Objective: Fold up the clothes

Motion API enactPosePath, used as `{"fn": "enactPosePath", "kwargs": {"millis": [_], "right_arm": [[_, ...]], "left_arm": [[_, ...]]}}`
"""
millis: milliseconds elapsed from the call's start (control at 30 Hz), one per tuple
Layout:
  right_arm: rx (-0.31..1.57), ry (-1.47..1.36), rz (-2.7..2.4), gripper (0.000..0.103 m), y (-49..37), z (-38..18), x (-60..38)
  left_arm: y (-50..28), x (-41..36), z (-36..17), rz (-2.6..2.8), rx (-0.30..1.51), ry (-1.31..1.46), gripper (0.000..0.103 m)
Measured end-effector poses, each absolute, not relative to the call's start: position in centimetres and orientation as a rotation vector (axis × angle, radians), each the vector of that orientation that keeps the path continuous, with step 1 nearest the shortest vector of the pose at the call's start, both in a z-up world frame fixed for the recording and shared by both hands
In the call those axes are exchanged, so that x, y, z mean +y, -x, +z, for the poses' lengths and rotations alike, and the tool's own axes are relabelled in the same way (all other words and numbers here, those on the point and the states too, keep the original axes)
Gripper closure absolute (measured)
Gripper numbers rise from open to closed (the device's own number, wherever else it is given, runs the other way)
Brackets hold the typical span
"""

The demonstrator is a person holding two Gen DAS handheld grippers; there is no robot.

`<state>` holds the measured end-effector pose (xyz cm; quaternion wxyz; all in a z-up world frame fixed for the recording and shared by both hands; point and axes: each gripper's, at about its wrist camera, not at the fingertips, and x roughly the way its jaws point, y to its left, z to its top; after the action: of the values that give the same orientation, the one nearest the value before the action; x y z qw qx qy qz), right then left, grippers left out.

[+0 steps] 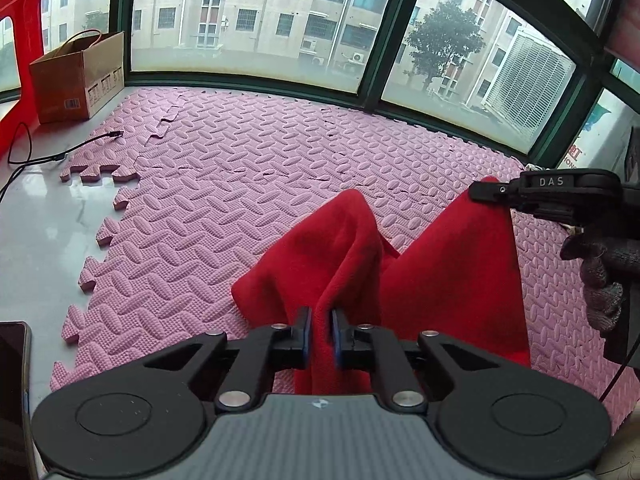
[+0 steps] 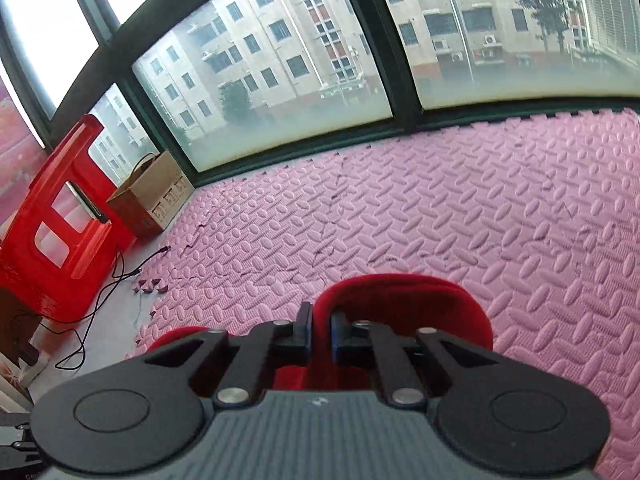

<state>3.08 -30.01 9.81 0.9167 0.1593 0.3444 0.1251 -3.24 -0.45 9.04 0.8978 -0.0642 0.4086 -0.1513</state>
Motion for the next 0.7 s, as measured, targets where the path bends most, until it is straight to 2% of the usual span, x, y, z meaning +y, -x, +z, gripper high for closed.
{"fn": "enactPosePath", "kwargs": {"millis": [200,400,567,600,667,700], "right_arm": [[0.516,-0.237,0.264,0.095,-1.0,15.3,-30.5],[0.666,-0.165,-0.005,0.089,-2.8,12.3,-34.1],[0.679,-0.124,0.006,0.087,-3.3,11.5,-34.2],[0.692,-0.118,0.059,0.086,-3.7,11.4,-33.5],[0.716,-0.104,0.168,0.078,-4.4,11.2,-32.0],[0.734,-0.093,0.223,0.073,-4.9,11.0,-31.1]], "left_arm": [[2.3,0.1,9.6,-0.302,0.817,0.165,0.092],[0.7,1.1,7.4,-0.241,0.888,0.183,0.093],[0.5,1.4,8.0,-0.249,0.874,0.223,0.090],[0.4,1.1,8.6,-0.259,0.863,0.231,0.088],[0.3,0.4,9.8,-0.288,0.838,0.244,0.081],[0.3,-0.2,10.4,-0.315,0.821,0.245,0.066]]}}
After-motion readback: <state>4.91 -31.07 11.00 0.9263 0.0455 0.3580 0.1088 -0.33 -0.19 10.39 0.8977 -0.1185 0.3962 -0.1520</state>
